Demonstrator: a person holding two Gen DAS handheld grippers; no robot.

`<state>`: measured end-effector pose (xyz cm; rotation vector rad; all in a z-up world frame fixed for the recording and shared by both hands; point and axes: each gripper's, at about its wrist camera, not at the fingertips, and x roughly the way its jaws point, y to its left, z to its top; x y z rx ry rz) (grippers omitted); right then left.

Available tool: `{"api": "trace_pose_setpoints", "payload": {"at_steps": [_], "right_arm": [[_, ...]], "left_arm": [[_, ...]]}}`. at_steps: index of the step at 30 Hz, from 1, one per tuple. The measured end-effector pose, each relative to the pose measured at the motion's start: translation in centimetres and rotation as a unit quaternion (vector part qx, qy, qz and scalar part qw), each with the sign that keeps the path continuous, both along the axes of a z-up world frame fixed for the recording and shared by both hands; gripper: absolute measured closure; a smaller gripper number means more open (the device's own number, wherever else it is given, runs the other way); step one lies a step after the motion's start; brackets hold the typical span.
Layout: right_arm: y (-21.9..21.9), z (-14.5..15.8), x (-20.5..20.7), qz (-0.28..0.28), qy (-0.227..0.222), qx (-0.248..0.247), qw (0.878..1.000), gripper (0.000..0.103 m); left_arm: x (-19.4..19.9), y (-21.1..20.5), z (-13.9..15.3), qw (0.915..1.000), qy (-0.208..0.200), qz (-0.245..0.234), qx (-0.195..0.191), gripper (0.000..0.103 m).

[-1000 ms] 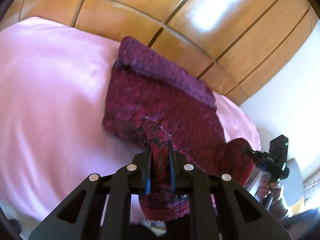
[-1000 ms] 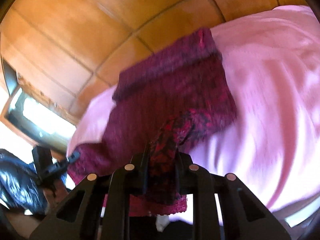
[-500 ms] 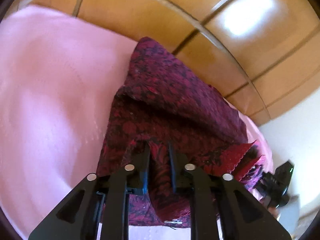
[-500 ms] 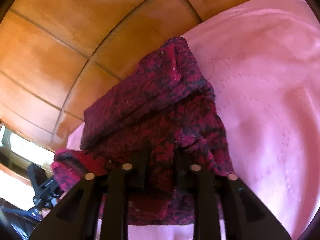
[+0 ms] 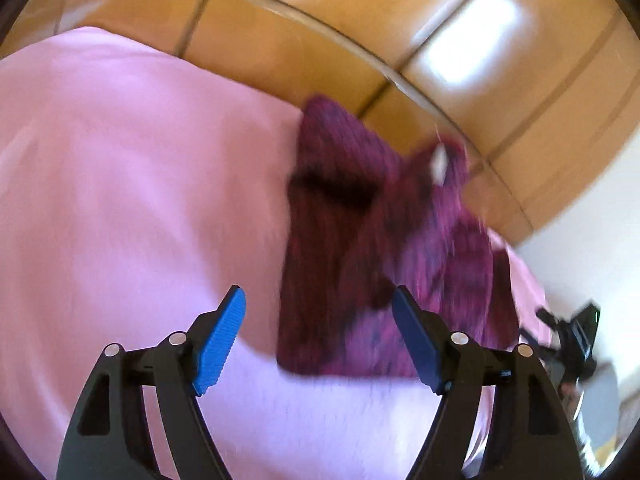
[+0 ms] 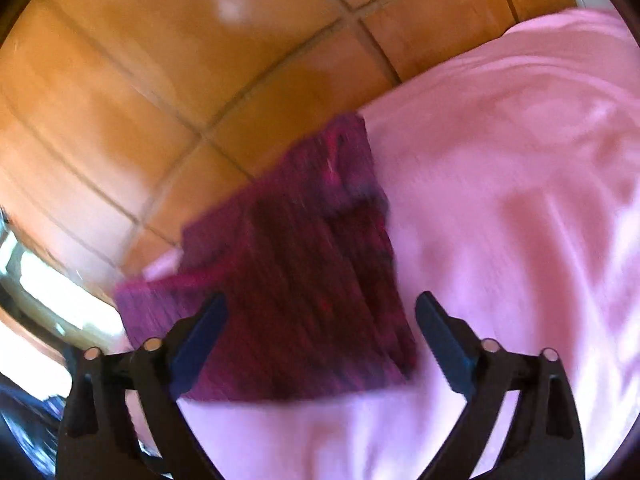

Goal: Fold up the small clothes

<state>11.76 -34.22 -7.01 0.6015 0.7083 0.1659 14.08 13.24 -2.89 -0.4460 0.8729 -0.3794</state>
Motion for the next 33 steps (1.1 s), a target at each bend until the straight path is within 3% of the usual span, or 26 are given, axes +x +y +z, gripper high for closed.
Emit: {"api": "trace_pose_setpoints", "payload": {"at_steps": [3, 5, 6, 8, 9, 13, 18, 25, 30, 33], "right_arm": [[2.0, -1.7, -0.3, 0.021, 0.017, -0.067, 0.997, 0.033], [3.2, -2.5, 0.6, 0.018, 0.020, -0.122, 0.992, 0.044], [3.4, -2.8, 1.1, 0.015, 0.022, -0.136, 0.990, 0.056], [3.4, -2.6, 1.5, 0.010, 0.023, -0.140, 0.990, 0.075], [3.2, -2.5, 1.5, 0.008, 0.023, -0.138, 0.990, 0.084], [3.1, -1.6, 0.4, 0.011, 0.013, -0.127, 0.992, 0.088], [2.7, -0.7, -1.2, 0.010, 0.005, -0.094, 0.995, 0.089], [1.6, -0.1, -4.6, 0.015, 0.015, -0.051, 0.998, 0.089], [1.4, -2.0, -8.2, 0.032, 0.056, -0.054, 0.996, 0.089], [1.7, -2.6, -8.6, 0.034, 0.068, -0.065, 0.995, 0.085]], "left_arm": [[-0.6, -1.9, -1.0, 0.9991, -0.006, -0.028, 0.032, 0.029], [-0.4, -2.7, -1.2, 0.9987, -0.007, -0.038, 0.034, 0.029], [0.0, -3.0, -1.4, 0.9986, -0.007, -0.044, 0.028, 0.037], [0.6, -3.1, -1.6, 0.9989, 0.003, -0.042, 0.019, 0.065], [1.0, -2.7, -1.8, 0.9990, 0.020, -0.039, 0.004, 0.085], [0.3, -2.0, -1.5, 0.9991, 0.023, -0.034, -0.008, 0.091], [-1.5, -1.2, -1.1, 0.9980, 0.027, -0.031, -0.047, 0.092], [-5.4, -1.2, -0.7, 0.9964, 0.037, -0.041, -0.064, 0.092], [-8.7, -1.6, -1.0, 0.9965, 0.055, -0.052, -0.034, 0.088], [-9.0, -1.9, 0.1, 0.9983, 0.035, -0.046, 0.006, 0.085]]}}
